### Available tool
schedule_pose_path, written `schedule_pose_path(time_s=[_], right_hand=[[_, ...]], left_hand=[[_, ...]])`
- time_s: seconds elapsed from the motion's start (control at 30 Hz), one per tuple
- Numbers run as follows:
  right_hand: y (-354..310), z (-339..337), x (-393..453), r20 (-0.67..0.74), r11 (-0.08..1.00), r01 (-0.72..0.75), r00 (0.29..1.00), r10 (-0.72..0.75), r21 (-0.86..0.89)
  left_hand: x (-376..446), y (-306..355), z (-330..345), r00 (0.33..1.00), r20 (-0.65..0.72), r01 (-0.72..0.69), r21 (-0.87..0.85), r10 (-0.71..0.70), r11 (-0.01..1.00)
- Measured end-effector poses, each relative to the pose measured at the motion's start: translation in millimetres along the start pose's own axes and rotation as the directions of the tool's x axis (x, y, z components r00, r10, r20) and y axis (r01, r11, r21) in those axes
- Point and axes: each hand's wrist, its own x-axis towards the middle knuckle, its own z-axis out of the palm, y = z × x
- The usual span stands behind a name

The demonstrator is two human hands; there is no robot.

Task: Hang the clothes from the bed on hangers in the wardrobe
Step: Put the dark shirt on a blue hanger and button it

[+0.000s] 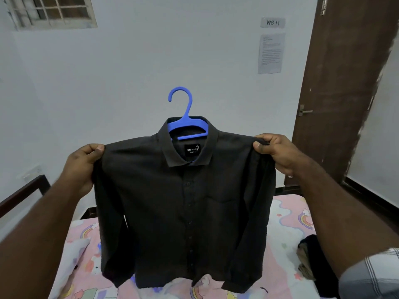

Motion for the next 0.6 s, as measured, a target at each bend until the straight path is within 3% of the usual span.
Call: schedule_pose_path(time_s=[0.07,0.17,0.33,0.47,0.6], right_hand=[[0,2,-1,0.033,1.0,-0.004,0.999,0.005,-0.027],[3,10,-1,0.009,0.998,0.039,0.999,-0.039,-0.048],[10,24,2,-0.06,0.998,0.052,0.997,-0.054,-0.039],[13,36,3,-0.077,0.994,0.049,0.995,-0.057,-0.096],[14,47,-1,-0.084,0.993,0.054,0.994,-0.063,-0.106]], left_hand=[[1,5,-3,0.999,-0.035,-0.021,0.002,0.021,1.0],[8,-4,-2,0.989,-0.118,-0.047,0.356,0.094,0.933],[1,-9,17,0.967,-0.145,-0.068,0.647,0.21,0.76],[-24,-5,53,0.934,0.021,-0.28,0.664,0.357,0.693],[-36,-22,70,0.957,0.2,-0.291,0.672,0.212,0.68]])
